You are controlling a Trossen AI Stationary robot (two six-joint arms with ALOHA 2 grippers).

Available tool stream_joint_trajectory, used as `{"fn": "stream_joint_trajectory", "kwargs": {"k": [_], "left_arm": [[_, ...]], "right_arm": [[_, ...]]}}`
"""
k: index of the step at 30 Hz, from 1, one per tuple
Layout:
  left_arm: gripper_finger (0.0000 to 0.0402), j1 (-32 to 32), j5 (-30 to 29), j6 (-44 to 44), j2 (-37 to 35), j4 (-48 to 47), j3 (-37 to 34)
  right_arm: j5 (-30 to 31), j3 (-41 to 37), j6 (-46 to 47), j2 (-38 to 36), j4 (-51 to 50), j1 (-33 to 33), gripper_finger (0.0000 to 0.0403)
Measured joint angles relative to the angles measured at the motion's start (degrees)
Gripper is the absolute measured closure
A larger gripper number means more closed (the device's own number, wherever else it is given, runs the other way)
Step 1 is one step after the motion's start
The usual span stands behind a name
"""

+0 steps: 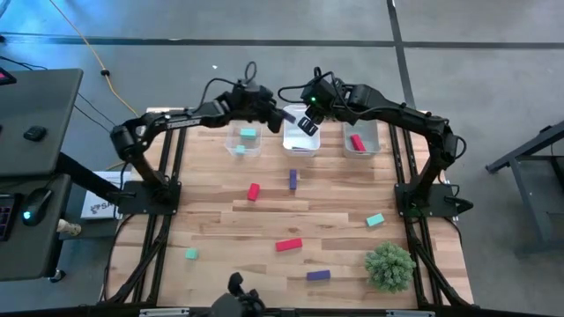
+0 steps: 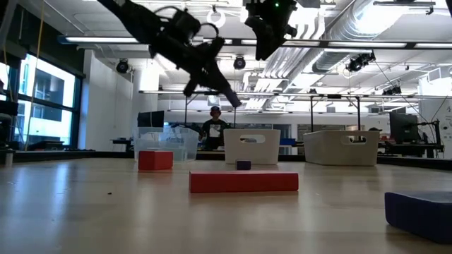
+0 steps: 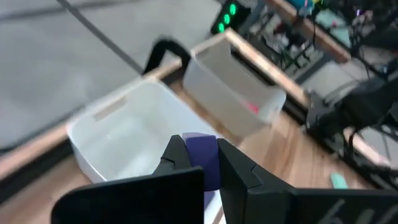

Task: Sort & place blocks by color
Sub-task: Put the violet block into the white bin

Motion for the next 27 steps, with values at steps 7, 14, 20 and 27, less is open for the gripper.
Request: {"fn": "stream_joint_trajectory", "kwargs": {"k": [7, 14, 20, 27], "left_arm": [[0.0402, -2.1, 1.9, 0.3, 6.3, -0.2, 0.0], [0.0402, -4.1, 2.3, 0.3, 9.8, -0.4, 0.0], [0.0402, -5.3, 2.2, 0.9, 10.7, -2.0, 0.0], [0.0400, -5.3, -0.3, 2.5, 10.7, -4.7, 0.0]], "right_arm": [[0.4, 0.0, 0.1, 0.0, 0.0, 0.0, 0.0272], [0.4, 0.0, 0.1, 0.0, 0.0, 0.0, 0.0272], [0.3, 0.0, 0.1, 0.0, 0.0, 0.0, 0.0272], [-0.6, 0.0, 0.1, 0.0, -0.4, 0.0, 0.0272]]}}
